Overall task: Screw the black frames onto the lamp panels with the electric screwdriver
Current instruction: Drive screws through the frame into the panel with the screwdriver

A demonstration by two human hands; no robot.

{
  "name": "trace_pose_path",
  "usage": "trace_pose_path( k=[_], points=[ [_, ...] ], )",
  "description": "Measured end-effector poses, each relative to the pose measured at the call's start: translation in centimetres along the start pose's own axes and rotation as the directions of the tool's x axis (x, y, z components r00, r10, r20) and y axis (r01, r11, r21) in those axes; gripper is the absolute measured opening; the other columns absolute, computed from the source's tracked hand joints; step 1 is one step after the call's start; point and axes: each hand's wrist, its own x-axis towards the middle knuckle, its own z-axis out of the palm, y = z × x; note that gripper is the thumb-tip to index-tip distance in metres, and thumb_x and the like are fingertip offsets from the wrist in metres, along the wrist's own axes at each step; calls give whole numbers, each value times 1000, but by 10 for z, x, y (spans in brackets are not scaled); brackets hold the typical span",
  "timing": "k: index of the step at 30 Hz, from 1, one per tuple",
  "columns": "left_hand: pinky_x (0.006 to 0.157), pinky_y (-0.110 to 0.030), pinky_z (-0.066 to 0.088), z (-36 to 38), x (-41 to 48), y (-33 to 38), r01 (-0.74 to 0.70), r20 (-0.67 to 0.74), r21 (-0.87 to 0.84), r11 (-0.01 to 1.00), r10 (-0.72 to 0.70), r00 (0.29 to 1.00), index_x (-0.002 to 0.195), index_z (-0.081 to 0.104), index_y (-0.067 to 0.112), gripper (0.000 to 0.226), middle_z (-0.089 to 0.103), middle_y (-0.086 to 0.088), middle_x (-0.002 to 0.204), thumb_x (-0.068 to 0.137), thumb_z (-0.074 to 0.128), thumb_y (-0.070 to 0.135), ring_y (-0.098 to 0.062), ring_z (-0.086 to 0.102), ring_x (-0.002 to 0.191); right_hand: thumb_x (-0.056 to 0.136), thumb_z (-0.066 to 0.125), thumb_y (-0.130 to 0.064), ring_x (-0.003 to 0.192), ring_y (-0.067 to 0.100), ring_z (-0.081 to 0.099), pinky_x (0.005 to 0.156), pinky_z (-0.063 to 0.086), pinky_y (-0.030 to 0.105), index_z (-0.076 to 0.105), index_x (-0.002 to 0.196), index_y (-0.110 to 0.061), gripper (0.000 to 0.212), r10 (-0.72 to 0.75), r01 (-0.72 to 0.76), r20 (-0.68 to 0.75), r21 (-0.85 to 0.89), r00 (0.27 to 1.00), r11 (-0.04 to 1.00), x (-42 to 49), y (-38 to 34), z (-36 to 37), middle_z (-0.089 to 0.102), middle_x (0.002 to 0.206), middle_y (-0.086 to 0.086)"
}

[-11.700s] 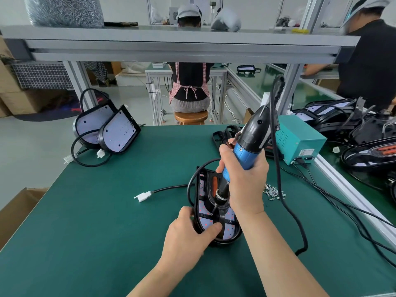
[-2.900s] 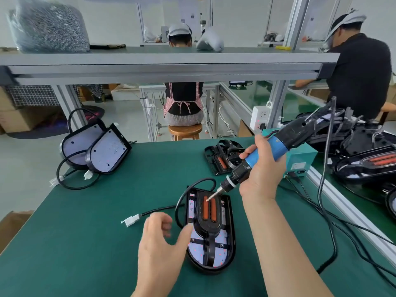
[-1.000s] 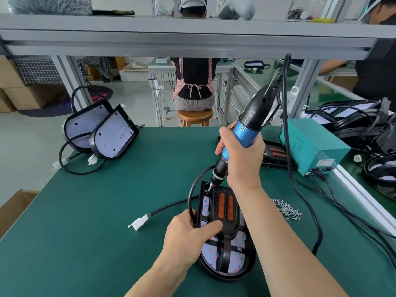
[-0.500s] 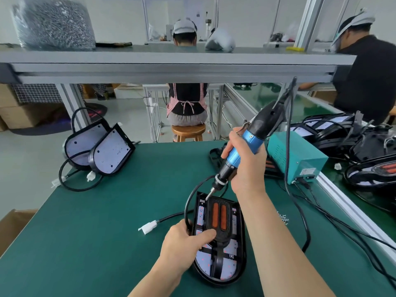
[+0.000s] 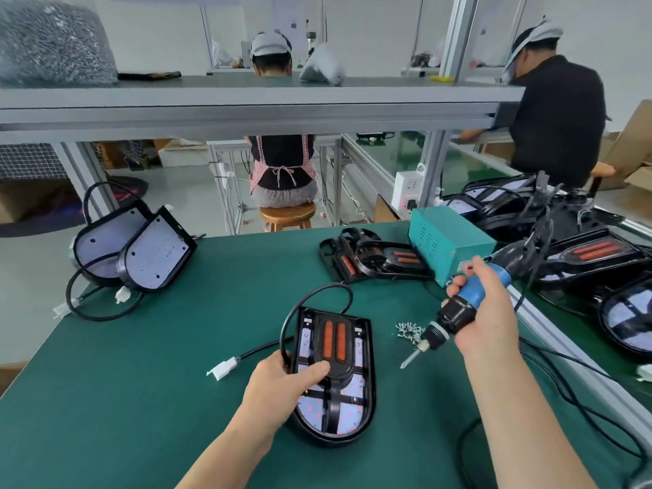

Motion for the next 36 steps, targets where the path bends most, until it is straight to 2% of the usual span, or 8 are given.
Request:
trace_pose_path(
  k=[7, 12, 16, 20, 23, 26, 30, 36],
  points=[
    [100, -37, 48, -2, -6, 4, 20, 50, -21, 1000, -19, 999, 110, 72, 28, 55, 76, 13, 108, 64, 77, 57, -9, 70, 105, 94, 71, -25, 55, 8, 64, 61, 53, 25, 60, 95, -20, 12, 38, -64, -208, -122, 977, 990, 11, 1, -54, 61, 81, 1],
    [91, -40, 52, -6, -2, -1, 27, 47, -20, 999, -26, 999, 96, 73, 33, 44, 77, 6, 104, 53, 74, 40, -16, 72, 99, 89, 74, -24, 64, 12, 70, 69, 51, 32, 46, 117, -14, 41, -101, 12, -290, -295, 952, 956, 22, 13, -64, 61, 97, 0],
    [95, -49, 54, -5, 1, -5, 3, -7, 27, 1000, -2, 1000, 97, 72, 19, 42, 77, -1, 100, 56, 71, 32, -25, 72, 99, 86, 75, -40, 68, 16, 57, 59, 41, 31, 45, 108, -11, 47, -303, 51, -306, -621, 903, 782, 24, 22, -72, 56, 88, 2],
    [81, -44, 57, 0, -3, -4, -66, -190, 345, 936, 139, 972, 90, 65, 21, 19, 73, 0, 86, 75, 68, 32, -23, 68, 86, 87, 74, -40, 69, 26, 59, 54, 38, 29, 53, 105, -1, 48, -375, 61, -244, -764, 894, 642, 26, 21, -77, 60, 94, 15],
    [64, -33, 45, 4, -5, -2, -111, -316, 617, 780, 374, 872, 80, 54, 28, 21, 57, 9, 83, 79, 72, 38, -15, 56, 81, 90, 74, -27, 90, 35, 58, 78, 51, 37, 45, 125, 0, 53, -421, 106, -161, -832, 893, 544, 24, 25, -76, 52, 125, 21],
    [83, -30, 37, 1, 0, -1, -169, -326, 677, 716, 498, 803, 86, 57, 24, 27, 43, 8, 104, 76, 77, 40, -18, 42, 103, 90, 72, -21, 119, 38, 45, 105, 44, 46, 40, 137, 3, 62, -480, 119, -133, -881, 867, 458, 19, 26, -73, 42, 138, 24],
    [106, -37, 36, -10, 13, 7, -63, -303, 681, 729, 360, 882, 115, 56, 19, 54, 41, -3, 134, 78, 72, 54, -27, 39, 126, 95, 64, -21, 129, 42, 39, 112, 33, 47, 36, 141, 4, 59, -493, 123, -118, -894, 862, 430, 14, 24, -73, 43, 144, 22],
    [77, -36, 46, -22, 19, 25, 61, -243, 794, 604, 223, 944, 97, 54, 20, 45, 60, 5, 93, 81, 60, 63, -25, 58, 92, 101, 55, -13, 152, 39, 17, 124, 20, 46, 12, 156, 6, 73, -360, 117, -12, -935, 933, 334, -3, 32, -68, 9, 166, 23]
  ],
)
